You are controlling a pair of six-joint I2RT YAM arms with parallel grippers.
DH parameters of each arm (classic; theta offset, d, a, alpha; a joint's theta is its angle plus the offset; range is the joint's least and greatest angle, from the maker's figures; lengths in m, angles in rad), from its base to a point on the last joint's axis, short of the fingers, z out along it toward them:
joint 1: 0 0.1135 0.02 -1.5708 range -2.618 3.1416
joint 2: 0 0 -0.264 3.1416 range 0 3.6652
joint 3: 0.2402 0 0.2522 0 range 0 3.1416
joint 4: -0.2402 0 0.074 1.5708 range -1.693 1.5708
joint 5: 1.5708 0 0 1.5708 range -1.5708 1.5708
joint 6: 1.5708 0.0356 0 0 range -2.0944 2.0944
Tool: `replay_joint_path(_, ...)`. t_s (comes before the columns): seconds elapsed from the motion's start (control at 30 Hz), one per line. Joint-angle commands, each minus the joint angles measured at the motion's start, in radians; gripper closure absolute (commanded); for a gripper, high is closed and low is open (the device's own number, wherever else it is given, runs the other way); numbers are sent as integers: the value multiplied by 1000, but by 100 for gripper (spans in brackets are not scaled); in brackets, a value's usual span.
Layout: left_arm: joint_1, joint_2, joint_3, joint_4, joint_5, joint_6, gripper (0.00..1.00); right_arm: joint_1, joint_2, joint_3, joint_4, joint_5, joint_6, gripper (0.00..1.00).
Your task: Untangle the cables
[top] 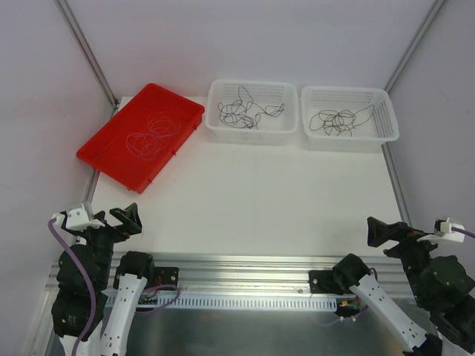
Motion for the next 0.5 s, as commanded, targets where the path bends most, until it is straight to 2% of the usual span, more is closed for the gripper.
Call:
replay_joint_path(0.0,-2,-160,-6,46,-27,13,1,3,-5,16,1,12,7,3)
replay_joint_path(0.1,-2,-157,-5,46,-24,15,1,5,38,13,10,8,10,3)
replay_joint_path(0.47,0,-142,-2,46,-27,15,1,3,35,-19,65,-9,9,3)
